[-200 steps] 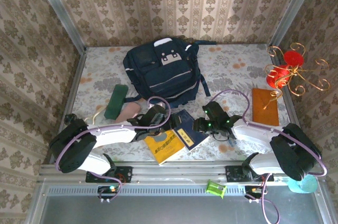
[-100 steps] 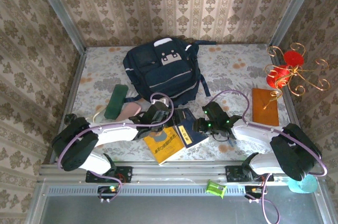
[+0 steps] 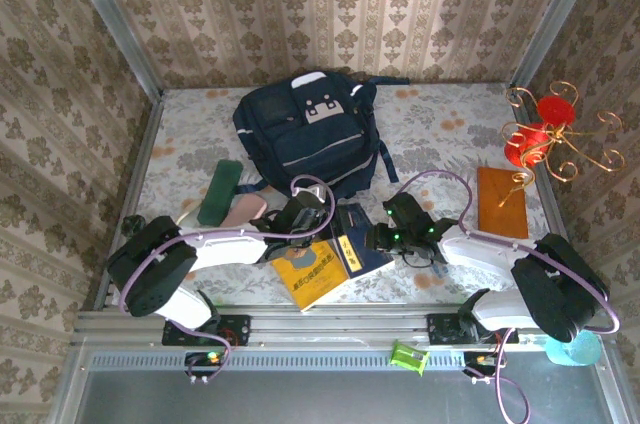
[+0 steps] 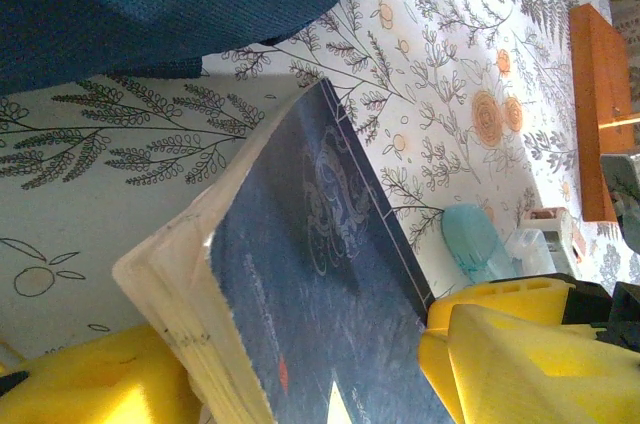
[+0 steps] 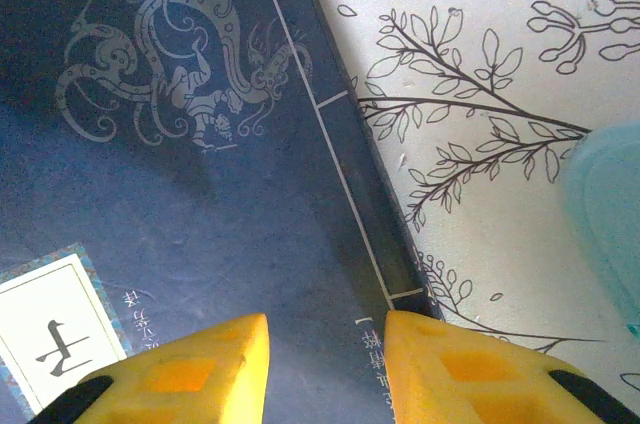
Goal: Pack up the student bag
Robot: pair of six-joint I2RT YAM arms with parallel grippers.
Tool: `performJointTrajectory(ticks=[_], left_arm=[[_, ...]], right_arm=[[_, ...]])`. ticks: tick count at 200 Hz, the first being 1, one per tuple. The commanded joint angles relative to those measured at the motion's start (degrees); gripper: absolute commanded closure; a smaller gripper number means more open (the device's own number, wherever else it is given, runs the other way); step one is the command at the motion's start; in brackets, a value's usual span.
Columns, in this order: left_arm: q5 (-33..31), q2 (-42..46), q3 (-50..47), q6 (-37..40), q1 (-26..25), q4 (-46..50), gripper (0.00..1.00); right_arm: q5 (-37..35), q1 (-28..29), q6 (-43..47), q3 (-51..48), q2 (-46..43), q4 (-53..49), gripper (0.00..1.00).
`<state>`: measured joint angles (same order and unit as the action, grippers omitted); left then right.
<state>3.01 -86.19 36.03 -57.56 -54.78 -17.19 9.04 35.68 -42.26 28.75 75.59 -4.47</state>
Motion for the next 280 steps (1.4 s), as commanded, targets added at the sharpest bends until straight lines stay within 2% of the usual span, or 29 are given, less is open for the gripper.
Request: performJointTrajectory(ticks=[1,29,88,124,140,192,212,230,249,267,280], left_arm=[[-0.8,0.6,1.0,1.8,-0.9,-1.0,0.36],[-0.1,1.6,0.6,3.1,-0.8,-3.1,0.29],[-0.7,4.0,-0.6,3.6,-0.8,-6.3,0.26],[-0.8,2.1,1.2,4.2,-0.8,-3.0,0.29],[-0.6,0.6,1.8,4.5,-0.8,-1.9,0.35],[-2.5,-1.8,3.2,6.2,-0.6,0.0,0.66],[-2.6,-1.5,3.1,7.4,-0.1,0.3,0.78],[-2.5,-0.3,2.4,8.3,0.6,0.0,0.89],[-0.7,2.4,0.9,9.4,2.0,-2.8,1.0],[1.5,6.3,-0.9,10.4,3.4,-6.8,1.0],[3.7,9.4,-1.5,11.0,4.5,-9.2,1.0]], right_arm=[[-0.9,0.7,-0.2,-0.2,0.8,-1.4,0.62],[-0.9,0.7,-0.3,-0.2,1.2,-1.2,0.62],[-0.9,0.7,-0.2,-0.2,1.7,-0.9,0.63],[-0.9,0.7,0.0,0.0,1.9,-0.9,0.63],[-0.9,0.7,0.0,0.0,1.8,-1.0,0.63],[-1.0,0.7,0.1,-0.3,1.6,-1.0,0.63],[-1.7,0.6,1.1,0.4,0.5,-2.8,0.59],[-2.8,0.4,3.5,1.8,-1.8,-5.8,0.52],[-3.0,-0.7,7.9,4.5,-6.2,-10.5,0.39],[-1.3,-4.0,13.2,7.2,-12.7,-15.0,0.26],[5.5,-8.6,14.9,7.8,-16.4,-15.3,0.18]])
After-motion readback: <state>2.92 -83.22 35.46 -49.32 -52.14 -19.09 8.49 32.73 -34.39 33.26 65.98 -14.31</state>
